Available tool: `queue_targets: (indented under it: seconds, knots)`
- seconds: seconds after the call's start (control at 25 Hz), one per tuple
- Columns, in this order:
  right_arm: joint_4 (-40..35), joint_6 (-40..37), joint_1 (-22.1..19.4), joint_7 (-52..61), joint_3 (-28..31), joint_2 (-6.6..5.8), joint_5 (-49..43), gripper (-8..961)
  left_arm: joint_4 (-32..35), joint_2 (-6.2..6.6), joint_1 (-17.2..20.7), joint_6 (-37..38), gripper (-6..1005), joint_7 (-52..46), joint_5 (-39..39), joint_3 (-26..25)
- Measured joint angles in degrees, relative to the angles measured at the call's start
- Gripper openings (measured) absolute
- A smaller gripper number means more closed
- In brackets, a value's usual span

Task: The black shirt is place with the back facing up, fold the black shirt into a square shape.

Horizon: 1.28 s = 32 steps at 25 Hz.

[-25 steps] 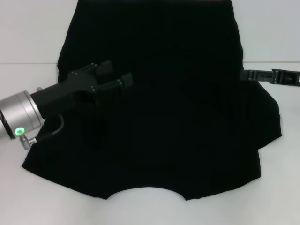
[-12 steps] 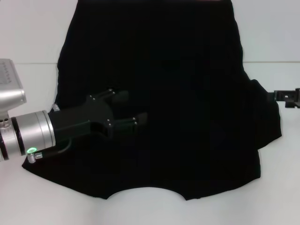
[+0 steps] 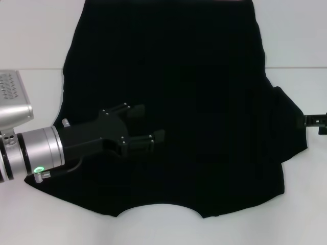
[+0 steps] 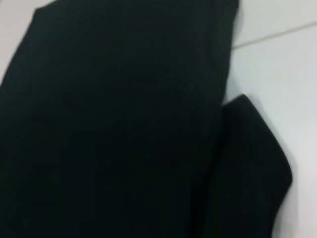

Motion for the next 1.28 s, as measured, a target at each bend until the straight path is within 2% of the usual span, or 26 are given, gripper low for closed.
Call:
queue_targets:
  seconds: [0.32, 0.84, 1.04, 1.28]
  knots:
    - [4.0, 4.8, 0.8, -1.1, -0.5, 0.75, -0.9, 766, -0.2, -0.08, -0.1, -0.5, 891, 0.0, 0.0, 0.0]
    - [4.6, 10.4, 1.6, -2.4, -0.6, 3.52, -0.9, 727, -0.3, 0.21, -0.5, -0.7, 890, 0.0, -0.4, -0.5]
    - [4.6, 10.8, 1.7, -2.4, -0.8, 3.90, -0.9, 487, -0.3, 0.32, -0.7, -0.7, 890, 0.0, -0.5, -0.7]
    - [4.7, 10.8, 1.7, -2.4, -0.9, 4.13, -0.9, 357, 0.0, 0.37, -0.7, -0.9, 891, 0.1, -0.5, -1.2]
